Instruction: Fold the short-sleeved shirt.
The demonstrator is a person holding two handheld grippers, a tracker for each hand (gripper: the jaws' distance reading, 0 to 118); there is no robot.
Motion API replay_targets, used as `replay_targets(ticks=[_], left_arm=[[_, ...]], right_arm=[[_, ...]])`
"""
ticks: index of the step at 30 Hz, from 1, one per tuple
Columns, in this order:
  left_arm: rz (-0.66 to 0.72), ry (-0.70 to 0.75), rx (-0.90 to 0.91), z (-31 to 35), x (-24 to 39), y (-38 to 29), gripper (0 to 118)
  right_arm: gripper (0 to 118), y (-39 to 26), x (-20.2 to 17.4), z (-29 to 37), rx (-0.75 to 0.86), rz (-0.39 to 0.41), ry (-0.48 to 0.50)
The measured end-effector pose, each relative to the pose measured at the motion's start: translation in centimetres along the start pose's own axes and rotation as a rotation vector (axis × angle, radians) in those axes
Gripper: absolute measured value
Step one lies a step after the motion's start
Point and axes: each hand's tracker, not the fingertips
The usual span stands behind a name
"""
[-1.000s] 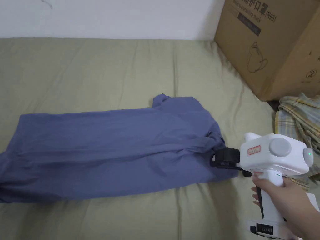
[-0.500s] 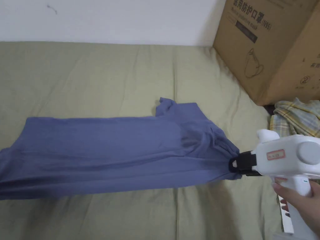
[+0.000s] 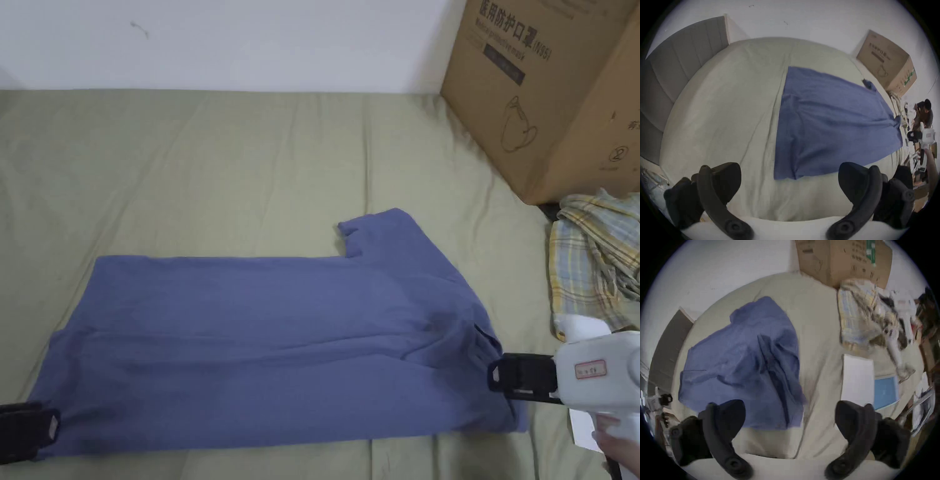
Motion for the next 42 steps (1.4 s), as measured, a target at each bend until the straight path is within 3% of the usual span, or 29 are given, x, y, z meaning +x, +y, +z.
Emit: replay_targets(ticks=[3,7,8,9,10,11,14,22,23,24,25,26,29,34,37,38,40,41,42], left_arm=[[0.007,-0.015,0.042,1.5,0.6,1.1,118],[-0.02,-0.011,0.086,3.1,2.6,3.5,114],[-0.026,-0.018,0.09,3.3,3.2,4.2,101],[-0.034,-0.04,0.11,3.5,3.7,4.9,76],[-0.043,-0.077,0.132,3.6,4.1,5.4,29],[-0.048,-0.078,0.136,3.4,4.5,6.1,0],[-0.073,-0.085,0.128,1.8,5.2,8.3,0],[-0.079,-0.08,0.042,-7.8,2.8,19.9,0],[-0.079,-0.081,0.031,-9.4,2.5,21.2,13],[-0.074,-0.077,0.021,-10.6,2.2,22.3,33],[-0.072,-0.058,0.009,-12.2,2.0,23.4,69],[-0.067,-0.053,0.004,-13.6,2.0,24.0,113],[-0.016,-0.015,-0.02,-17.3,1.9,24.8,118],[-0.075,0.031,-0.1,-21.6,1.9,24.5,116],[-0.073,0.05,-0.143,-21.4,1.8,23.9,98],[-0.069,0.035,-0.102,-20.0,1.9,24.3,76],[-0.103,0.003,-0.068,-18.3,2.3,24.3,18],[-0.136,-0.032,-0.058,-17.5,2.5,24.1,3],[-0.138,-0.043,-0.055,-17.0,2.9,24.2,3]], right_arm=[[112,1.3,-2.0,1.7,0.035,0.065,-0.045],[112,3.4,-5.0,2.9,0.083,0.109,-0.031],[102,3.8,-5.8,3.1,0.112,0.116,-0.001],[79,4.2,-6.4,3.3,0.137,0.109,0.042],[40,4.7,-7.2,3.2,0.147,0.111,0.065],[0,5.5,-8.0,3.1,0.144,0.114,0.057],[0,7.6,-9.4,2.2,0.158,0.128,0.115],[0,12.6,-10.9,-0.9,0.153,0.173,0.119],[0,13.0,-10.9,-1.5,0.145,0.178,0.116],[0,13.4,-10.8,-2.1,0.136,0.18,0.112],[0,13.7,-10.6,-2.8,0.125,0.181,0.105],[0,13.9,-10.4,-3.4,0.117,0.18,0.1],[0,14.2,-10.0,-5.3,0.085,0.171,0.093],[0,14.1,-9.4,-7.6,0.044,0.155,0.094],[0,14.1,-9.3,-8.3,0.033,0.156,0.09],[0,14.2,-9.2,-8.3,0.032,0.153,0.092],[0,14.4,-9.3,-8.3,0.037,0.147,0.105],[0,14.7,-9.2,-8.3,0.041,0.145,0.111],[0,15.1,-9.2,-8.2,0.048,0.144,0.117]])
